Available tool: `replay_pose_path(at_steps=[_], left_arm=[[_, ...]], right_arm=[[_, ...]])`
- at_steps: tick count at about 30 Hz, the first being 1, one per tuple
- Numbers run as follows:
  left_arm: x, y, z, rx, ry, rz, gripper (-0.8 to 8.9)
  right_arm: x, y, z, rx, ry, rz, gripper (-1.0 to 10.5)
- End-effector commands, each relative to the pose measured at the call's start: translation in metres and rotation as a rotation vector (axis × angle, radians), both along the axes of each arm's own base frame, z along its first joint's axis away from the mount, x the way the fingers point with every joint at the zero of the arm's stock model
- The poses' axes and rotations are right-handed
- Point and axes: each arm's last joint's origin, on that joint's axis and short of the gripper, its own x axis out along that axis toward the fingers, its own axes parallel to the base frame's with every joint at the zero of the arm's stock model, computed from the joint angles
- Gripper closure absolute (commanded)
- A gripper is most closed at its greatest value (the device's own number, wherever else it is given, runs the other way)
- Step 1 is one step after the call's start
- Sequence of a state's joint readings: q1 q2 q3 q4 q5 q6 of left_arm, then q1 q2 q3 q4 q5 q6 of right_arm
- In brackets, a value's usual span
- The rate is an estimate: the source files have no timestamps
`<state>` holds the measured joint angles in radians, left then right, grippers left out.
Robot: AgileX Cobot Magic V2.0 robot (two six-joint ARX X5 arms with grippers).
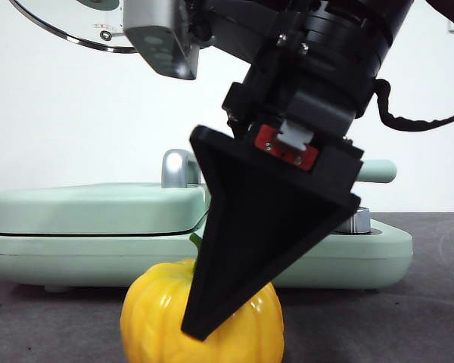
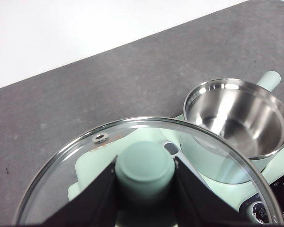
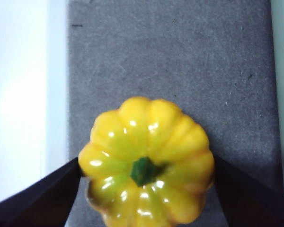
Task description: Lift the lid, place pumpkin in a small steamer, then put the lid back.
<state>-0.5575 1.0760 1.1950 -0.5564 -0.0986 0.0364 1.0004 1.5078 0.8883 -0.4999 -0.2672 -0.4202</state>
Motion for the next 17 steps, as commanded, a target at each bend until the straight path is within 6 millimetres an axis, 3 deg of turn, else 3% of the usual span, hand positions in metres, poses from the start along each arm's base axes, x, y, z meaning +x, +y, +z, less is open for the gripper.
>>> replay_pose_path(at_steps=[1, 7, 17], left_arm=[[-0.002, 0.0, 0.011, -0.027, -0.05, -0.006, 8.04], [-0.002, 0.0, 0.011, -0.028, -0.05, -0.006, 8.04], [-0.002, 0.0, 0.011, -0.026, -0.047, -0.006, 8.04]], right_arm=[[-0.001, 0.005, -0.002, -0.014, 0.023, -0.002, 5.9], [-0.003, 0.001, 0.007, -0.02, 0.04, -0.03, 5.9], [-0.009, -0.017, 0.075, 0.032, 0.005, -0.239, 5.9]])
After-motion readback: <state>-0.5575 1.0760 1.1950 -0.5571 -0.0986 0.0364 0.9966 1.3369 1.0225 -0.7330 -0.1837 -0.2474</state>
